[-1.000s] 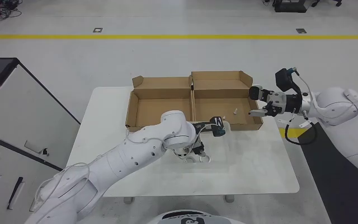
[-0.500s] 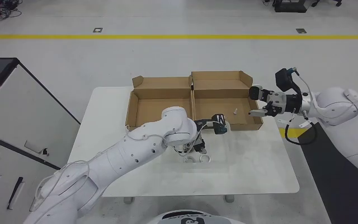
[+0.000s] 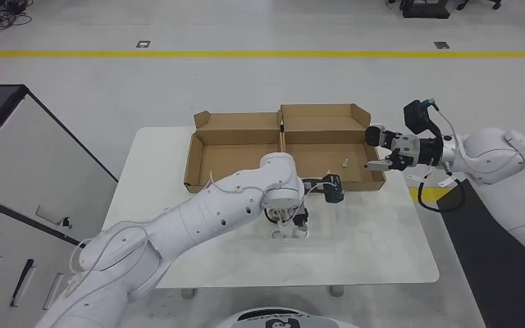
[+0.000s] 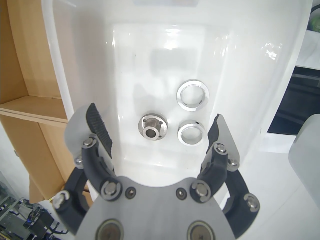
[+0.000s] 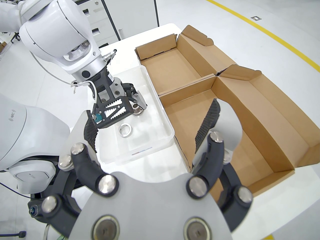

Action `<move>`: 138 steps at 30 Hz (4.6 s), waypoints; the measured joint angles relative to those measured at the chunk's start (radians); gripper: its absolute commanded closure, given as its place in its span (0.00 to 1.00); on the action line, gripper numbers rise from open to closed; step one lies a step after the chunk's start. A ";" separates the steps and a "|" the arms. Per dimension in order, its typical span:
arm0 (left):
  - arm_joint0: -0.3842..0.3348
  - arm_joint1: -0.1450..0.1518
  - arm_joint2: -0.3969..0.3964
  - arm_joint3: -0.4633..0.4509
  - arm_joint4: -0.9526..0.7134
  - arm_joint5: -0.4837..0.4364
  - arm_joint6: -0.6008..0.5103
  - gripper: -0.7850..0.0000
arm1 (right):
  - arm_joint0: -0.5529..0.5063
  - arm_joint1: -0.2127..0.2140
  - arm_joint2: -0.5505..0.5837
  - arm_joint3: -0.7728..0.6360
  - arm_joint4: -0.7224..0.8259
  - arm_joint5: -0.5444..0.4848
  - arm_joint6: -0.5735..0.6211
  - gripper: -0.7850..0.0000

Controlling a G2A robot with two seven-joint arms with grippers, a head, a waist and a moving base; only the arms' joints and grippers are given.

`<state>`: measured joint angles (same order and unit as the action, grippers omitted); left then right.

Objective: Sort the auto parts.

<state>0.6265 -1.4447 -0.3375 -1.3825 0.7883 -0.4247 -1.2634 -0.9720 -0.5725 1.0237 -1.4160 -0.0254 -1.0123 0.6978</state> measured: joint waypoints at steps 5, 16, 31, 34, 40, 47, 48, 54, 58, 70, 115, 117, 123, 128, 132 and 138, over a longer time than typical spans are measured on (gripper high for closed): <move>-0.014 -0.028 0.018 0.068 -0.011 -0.019 0.028 0.11 | 0.000 0.000 0.000 0.000 0.000 0.000 0.000 0.00; -0.008 -0.059 0.050 0.139 -0.013 -0.053 0.026 0.33 | 0.000 0.000 0.000 0.000 0.000 0.000 0.000 0.00; 0.022 -0.074 0.074 0.157 0.023 -0.063 0.011 0.50 | 0.000 0.000 0.000 0.000 0.000 0.000 0.000 0.00; 0.024 -0.080 0.079 0.169 0.023 -0.063 -0.001 0.50 | 0.000 0.000 0.000 0.000 0.000 0.000 0.000 0.00; 0.023 -0.090 0.081 0.187 0.019 -0.073 0.001 0.57 | 0.000 0.000 0.000 0.000 0.000 0.000 0.000 0.00; 0.016 -0.110 0.090 0.208 0.026 -0.079 -0.003 0.65 | 0.000 0.000 0.000 0.000 0.000 0.000 0.000 0.00; 0.015 -0.112 0.091 0.212 0.027 -0.077 -0.004 0.64 | 0.000 0.000 0.000 0.000 0.000 0.000 0.000 0.00; 0.008 -0.130 0.092 0.240 0.025 -0.073 -0.002 0.65 | 0.000 0.000 0.000 0.000 0.000 0.000 0.000 0.00; 0.004 -0.141 0.094 0.255 0.035 -0.062 0.002 0.67 | 0.000 0.000 0.000 0.000 0.000 0.000 0.000 0.00; 0.010 -0.153 0.088 0.261 0.034 -0.071 -0.011 0.70 | 0.000 0.000 0.000 0.000 0.000 0.000 0.000 0.00; -0.003 -0.200 0.064 0.324 0.047 -0.062 -0.042 1.00 | 0.000 0.000 0.000 0.000 0.000 0.000 0.000 0.00; -0.005 -0.193 0.049 0.302 0.043 -0.054 -0.053 1.00 | 0.000 0.000 0.000 0.000 0.000 0.000 0.000 0.00; 0.007 -0.143 -0.015 0.191 0.062 -0.028 -0.103 1.00 | 0.000 0.000 0.000 0.000 0.000 0.000 0.000 0.00; 0.046 -0.076 -0.072 0.074 0.111 -0.024 -0.108 1.00 | 0.000 0.000 0.000 0.000 0.000 0.000 0.000 0.00; 0.094 -0.016 -0.125 0.000 0.155 -0.048 -0.084 1.00 | 0.000 0.000 0.000 0.000 0.000 0.000 0.000 0.00; 0.183 0.082 -0.251 -0.155 0.171 -0.118 -0.014 1.00 | 0.000 0.000 0.000 0.000 0.000 0.000 0.000 0.00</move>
<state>0.8097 -1.3631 -0.5884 -1.5379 0.9588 -0.5430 -1.2779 -0.9720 -0.5725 1.0237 -1.4160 -0.0254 -1.0123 0.6978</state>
